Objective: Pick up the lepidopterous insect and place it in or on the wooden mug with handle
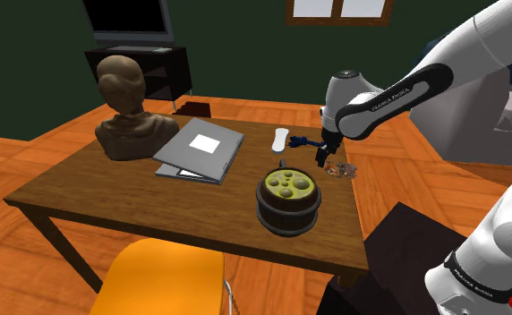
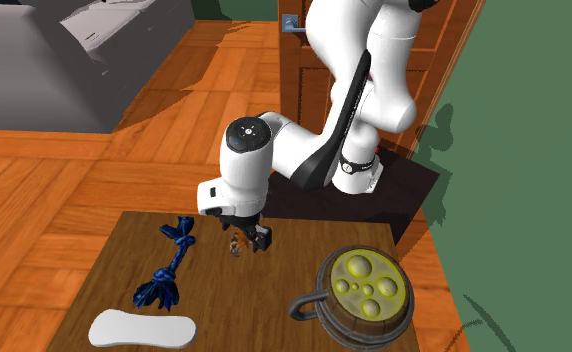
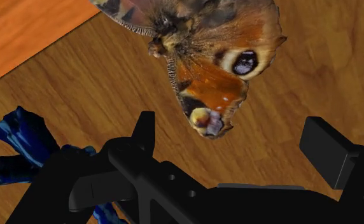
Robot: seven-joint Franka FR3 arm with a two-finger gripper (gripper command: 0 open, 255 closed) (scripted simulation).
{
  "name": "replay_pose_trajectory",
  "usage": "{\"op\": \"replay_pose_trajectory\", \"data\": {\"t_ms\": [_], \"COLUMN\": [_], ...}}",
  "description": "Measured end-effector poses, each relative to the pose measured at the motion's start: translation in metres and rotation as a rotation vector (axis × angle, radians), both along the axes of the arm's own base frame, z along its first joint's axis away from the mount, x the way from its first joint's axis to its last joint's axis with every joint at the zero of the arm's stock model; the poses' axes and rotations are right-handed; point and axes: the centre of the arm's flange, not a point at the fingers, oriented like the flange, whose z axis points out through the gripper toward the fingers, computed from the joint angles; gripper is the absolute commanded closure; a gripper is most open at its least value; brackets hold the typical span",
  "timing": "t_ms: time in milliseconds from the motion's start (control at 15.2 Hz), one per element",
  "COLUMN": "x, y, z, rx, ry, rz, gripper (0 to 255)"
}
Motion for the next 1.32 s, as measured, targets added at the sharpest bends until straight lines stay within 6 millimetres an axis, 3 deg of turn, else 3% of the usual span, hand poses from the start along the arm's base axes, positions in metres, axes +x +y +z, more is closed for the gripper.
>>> {"op": "replay_pose_trajectory", "data": {"t_ms": [264, 660, 726, 1320], "x": [0.003, 0.003, 0.003, 0.010], "y": [-0.003, -0.003, -0.003, -0.002], "z": [-0.020, -0.024, -0.024, -0.020], "rx": [0.000, 0.000, 0.000, -0.001], "ry": [0.000, -0.001, -0.001, -0.019], "rz": [0.000, 0.000, 0.000, -0.002], "gripper": [0, 0, 255, 255]}}
